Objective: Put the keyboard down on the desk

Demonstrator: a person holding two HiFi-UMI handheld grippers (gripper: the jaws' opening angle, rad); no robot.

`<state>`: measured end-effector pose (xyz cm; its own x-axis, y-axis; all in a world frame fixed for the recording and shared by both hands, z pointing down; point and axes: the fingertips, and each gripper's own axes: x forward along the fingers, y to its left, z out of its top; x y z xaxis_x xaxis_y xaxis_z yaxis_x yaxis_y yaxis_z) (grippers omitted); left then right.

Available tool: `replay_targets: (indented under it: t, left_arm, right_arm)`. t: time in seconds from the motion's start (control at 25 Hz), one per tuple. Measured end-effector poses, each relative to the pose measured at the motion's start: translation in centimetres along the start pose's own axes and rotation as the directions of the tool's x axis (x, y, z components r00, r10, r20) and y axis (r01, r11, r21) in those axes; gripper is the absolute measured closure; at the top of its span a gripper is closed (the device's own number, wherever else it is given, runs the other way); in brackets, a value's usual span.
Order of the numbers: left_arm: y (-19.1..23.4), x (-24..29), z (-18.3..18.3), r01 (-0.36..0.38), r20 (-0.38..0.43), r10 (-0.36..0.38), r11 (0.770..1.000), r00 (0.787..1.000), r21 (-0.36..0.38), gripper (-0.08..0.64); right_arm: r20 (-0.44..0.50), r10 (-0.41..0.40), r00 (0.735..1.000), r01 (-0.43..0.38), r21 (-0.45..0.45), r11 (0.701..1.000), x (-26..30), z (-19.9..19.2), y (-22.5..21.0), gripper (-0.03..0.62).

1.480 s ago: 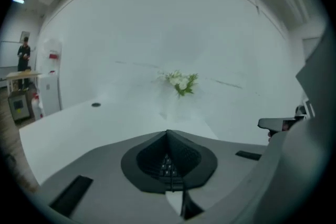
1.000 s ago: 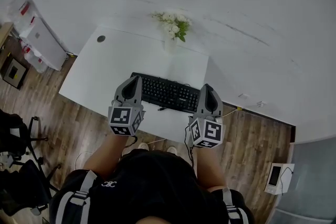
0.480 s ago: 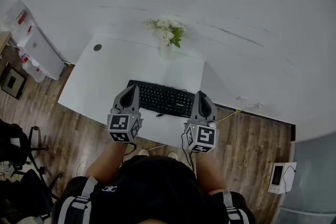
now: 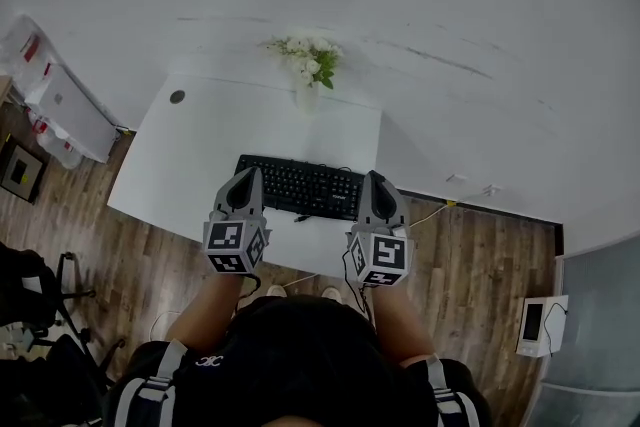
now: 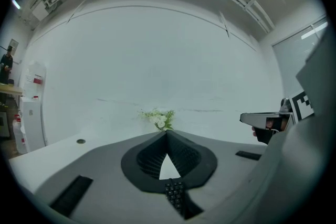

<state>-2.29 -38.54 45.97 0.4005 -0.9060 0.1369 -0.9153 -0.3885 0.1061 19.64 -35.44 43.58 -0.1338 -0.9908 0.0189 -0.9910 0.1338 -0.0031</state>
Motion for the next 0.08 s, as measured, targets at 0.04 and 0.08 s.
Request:
replay_targets:
  t: [0.04, 0.08]
  left_arm:
    - [-0.15, 0.2, -0.13, 0.004, -0.002, -0.004, 1.0, 1.0, -0.002, 0.56]
    - [-0.31, 0.4, -0.25, 0.008, -0.003, -0.008, 1.0, 1.0, -0.003, 0.56]
  right_arm:
    - [0.001, -0.006, 1.0, 0.006, -0.009, 1.0, 0.0, -0.02, -0.2, 0.591]
    - [0.003, -0.012, 1.0, 0.012, -0.021, 1.0, 0.0, -0.03, -0.4, 0.591]
